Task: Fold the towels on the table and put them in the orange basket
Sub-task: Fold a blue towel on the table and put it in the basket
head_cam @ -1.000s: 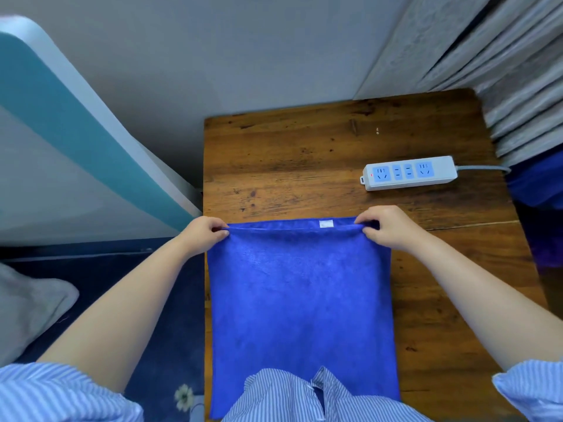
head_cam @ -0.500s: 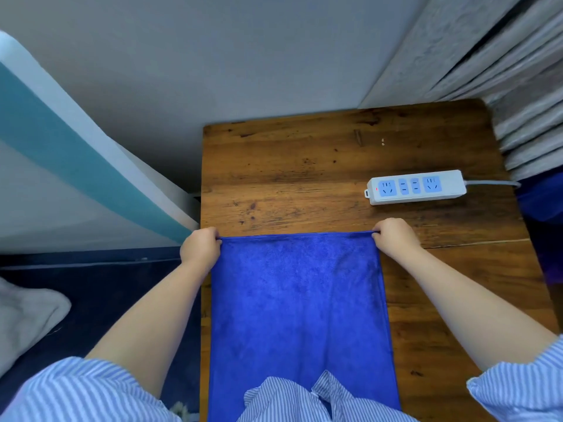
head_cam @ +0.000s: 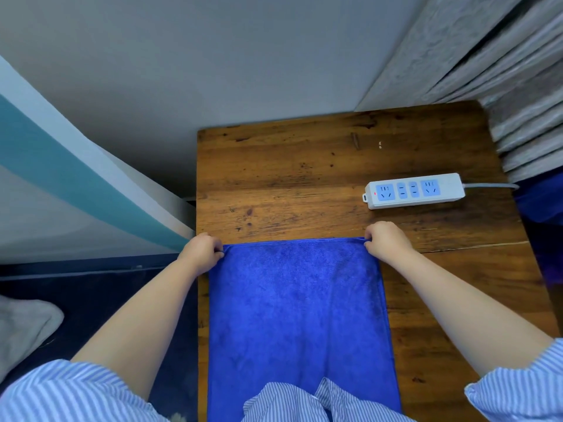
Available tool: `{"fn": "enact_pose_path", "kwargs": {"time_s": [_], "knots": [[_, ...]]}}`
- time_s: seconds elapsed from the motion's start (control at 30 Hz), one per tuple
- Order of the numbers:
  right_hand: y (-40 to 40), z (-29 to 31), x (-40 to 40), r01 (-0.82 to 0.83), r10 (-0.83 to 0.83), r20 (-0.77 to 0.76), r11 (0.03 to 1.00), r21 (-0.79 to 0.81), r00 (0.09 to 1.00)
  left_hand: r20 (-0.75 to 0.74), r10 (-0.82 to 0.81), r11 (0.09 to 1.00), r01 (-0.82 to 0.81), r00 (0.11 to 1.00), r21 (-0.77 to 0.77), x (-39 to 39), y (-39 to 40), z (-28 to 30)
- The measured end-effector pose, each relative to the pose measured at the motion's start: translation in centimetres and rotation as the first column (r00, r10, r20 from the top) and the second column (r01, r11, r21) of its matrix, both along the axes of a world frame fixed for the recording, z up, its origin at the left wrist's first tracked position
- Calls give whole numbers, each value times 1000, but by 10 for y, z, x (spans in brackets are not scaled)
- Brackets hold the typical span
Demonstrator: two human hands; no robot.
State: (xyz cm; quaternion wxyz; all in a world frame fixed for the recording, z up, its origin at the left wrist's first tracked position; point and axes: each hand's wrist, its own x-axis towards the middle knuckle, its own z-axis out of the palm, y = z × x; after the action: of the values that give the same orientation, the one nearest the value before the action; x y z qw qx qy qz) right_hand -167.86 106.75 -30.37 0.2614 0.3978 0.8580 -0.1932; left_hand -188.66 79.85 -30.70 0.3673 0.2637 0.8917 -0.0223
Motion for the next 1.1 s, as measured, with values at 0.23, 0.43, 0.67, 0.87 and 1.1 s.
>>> {"fn": "enact_pose_path", "kwargs": {"time_s": [0.23,0.43,0.67,0.87,1.1], "knots": [[7,12,-2,78,-82,-48,994,-81,995,-57,92,995,-89,994,54,-3,-7,8],[11,33,14,229,-267,-126,939,-257,955,-85,125,991,-121,989,52,1,-9,20],[7,51,26,265,-329,-212,923,-279,920,-162,153,979,-127,975,160,10,-18,40],[-5,76,38,215,-281,-296,948,-236,913,-180,-17,985,47,984,165,25,-27,67],[-37,137,45,138,-51,-480,979,148,876,-348,210,902,-44,914,428,40,-34,127]]}}
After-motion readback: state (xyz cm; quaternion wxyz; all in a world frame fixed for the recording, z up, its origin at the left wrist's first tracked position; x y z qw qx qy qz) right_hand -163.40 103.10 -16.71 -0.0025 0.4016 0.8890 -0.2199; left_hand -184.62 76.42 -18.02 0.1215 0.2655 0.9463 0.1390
